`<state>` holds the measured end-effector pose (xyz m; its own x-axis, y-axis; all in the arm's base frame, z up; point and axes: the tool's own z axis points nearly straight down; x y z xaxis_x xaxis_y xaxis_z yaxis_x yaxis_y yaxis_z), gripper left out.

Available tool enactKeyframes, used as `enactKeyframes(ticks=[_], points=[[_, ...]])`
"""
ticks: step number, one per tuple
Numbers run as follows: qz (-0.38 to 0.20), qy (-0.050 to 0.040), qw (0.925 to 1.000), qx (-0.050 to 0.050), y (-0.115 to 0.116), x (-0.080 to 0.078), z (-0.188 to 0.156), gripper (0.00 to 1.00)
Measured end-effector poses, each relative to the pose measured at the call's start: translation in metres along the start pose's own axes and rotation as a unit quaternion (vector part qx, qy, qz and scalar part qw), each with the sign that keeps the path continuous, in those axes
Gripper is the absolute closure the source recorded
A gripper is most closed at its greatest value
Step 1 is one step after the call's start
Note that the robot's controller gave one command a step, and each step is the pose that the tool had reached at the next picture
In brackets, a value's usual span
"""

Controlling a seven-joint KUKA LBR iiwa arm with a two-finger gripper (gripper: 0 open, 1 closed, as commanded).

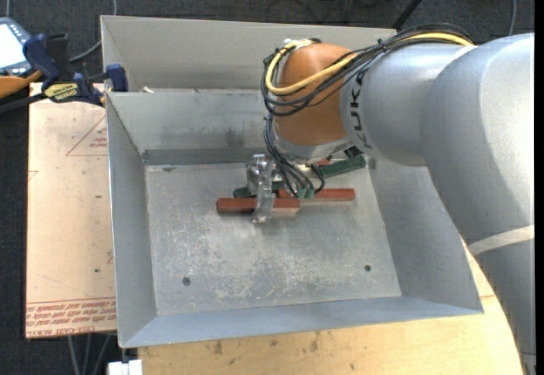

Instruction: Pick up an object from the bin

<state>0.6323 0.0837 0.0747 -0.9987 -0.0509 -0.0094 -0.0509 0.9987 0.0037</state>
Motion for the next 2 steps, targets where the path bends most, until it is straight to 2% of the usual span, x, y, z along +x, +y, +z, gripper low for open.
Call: enactKeyframes(ticks=[1, 2], points=[[0.003, -0.001, 1.0, 0.0, 0.037, 0.01, -0.116, 1.0], [-0.076, -0.0013, 0.9971, 0.001, 0.026, 0.011, -0.238, 1.0]])
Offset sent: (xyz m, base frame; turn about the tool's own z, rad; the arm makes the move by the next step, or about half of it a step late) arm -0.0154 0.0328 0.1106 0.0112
